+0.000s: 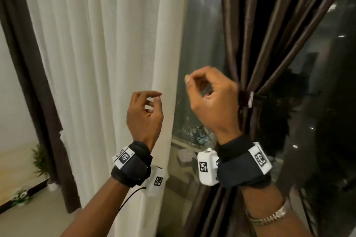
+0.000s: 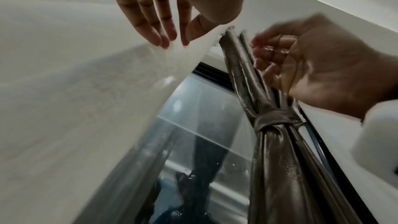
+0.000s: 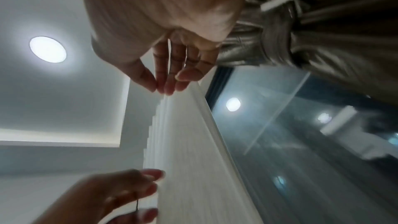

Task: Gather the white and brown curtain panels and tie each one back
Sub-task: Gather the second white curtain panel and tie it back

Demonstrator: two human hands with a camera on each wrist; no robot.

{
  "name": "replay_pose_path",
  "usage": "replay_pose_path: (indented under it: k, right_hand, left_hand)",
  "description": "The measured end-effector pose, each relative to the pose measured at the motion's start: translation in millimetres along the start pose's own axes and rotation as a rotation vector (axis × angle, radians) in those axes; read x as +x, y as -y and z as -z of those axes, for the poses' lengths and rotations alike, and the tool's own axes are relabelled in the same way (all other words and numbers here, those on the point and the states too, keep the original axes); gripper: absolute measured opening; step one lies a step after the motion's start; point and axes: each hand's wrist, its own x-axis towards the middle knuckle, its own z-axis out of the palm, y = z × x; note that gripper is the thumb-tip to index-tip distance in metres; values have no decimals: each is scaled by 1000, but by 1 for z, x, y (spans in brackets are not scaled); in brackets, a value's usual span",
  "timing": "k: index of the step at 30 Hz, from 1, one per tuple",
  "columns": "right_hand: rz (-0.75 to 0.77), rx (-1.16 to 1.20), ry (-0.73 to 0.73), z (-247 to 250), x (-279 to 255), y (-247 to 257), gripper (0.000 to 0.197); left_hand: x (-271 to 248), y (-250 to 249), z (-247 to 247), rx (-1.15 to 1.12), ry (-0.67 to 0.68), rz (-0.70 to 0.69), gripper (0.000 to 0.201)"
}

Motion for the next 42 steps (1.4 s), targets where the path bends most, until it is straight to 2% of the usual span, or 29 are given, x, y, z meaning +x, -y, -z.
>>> replay_pose_path:
  k: [2,3,7,9,10,12,13,14,17,18,19,21,24,25,28,30,32,33,35,37,38,39,40,42]
  right_hand:
    - [-170,10,154,-39,-23,-21,10]
    - [-254,-4,199,-54,-34,-30,21]
    - [-602,-30,332,-110,-76,-40,115]
    - [-703,-1,364,-138,-92,-32,142]
    - [-731,0,368,-153,-100,-29,147]
    - [-835,-20,329,-183,-114,-29,143]
    - [-918,-10,293,-192,-119,-32,132]
    - [-987,20,247,-198,-124,-38,112]
    - [-1163,39,171,-202,-141,-49,32]
    - [-1179,42,128,-204,-145,-48,15]
    - [-1164,63,68,-207,-147,-44,9]
    - [-1138,98,7,-213,-143,-31,11]
    - [-1174,90,80,-229,-142,-30,56]
    - [-1174,93,104,-234,-143,-32,65]
    - [-1112,147,89,-245,-146,-32,70]
    - [-1043,119,87,-250,-146,-28,71]
    - [-1029,53,26,-255,-148,-37,64]
    - [-1053,38,-21,-257,-149,-41,56]
    - [-1134,65,-115,-258,-148,-49,40]
    - [-1178,112,-206,-256,-145,-52,28]
    - [-1180,130,-240,-256,-143,-52,30]
    - [-1165,152,-258,-257,-141,-52,38]
    - [-1154,175,-253,-260,-140,-52,45]
    - [-1136,212,-200,-271,-137,-52,48]
  left_hand:
    - [-4,31,22,30,-58,113,11]
    - [-5,47,32,28,-85,164,11]
    - [-4,117,57,77,-117,248,25]
    - [1,144,60,129,-105,258,43]
    - [5,156,62,146,-95,267,54]
    - [18,181,66,158,-43,296,70]
    - [23,191,67,146,-2,308,73]
    - [26,201,70,122,53,302,71]
    - [28,219,74,33,212,259,54]
    - [27,224,75,2,267,262,49]
    - [24,228,74,-17,320,249,47]
    - [15,230,70,-44,405,204,44]
    - [5,231,58,-85,559,130,39]
    - [1,230,55,-96,604,91,32]
    - [-6,228,53,-114,705,-53,14]
    - [-8,225,56,-167,808,-98,24]
    - [-3,227,60,-212,920,-146,34]
    - [1,230,63,-190,908,-195,36]
    - [13,241,71,-118,716,-228,36]
    - [29,251,77,-54,411,-91,39]
    - [37,257,79,-16,303,10,46]
    - [44,264,79,8,257,116,57]
    - [49,272,75,1,267,213,67]
    - [55,284,66,-62,357,343,70]
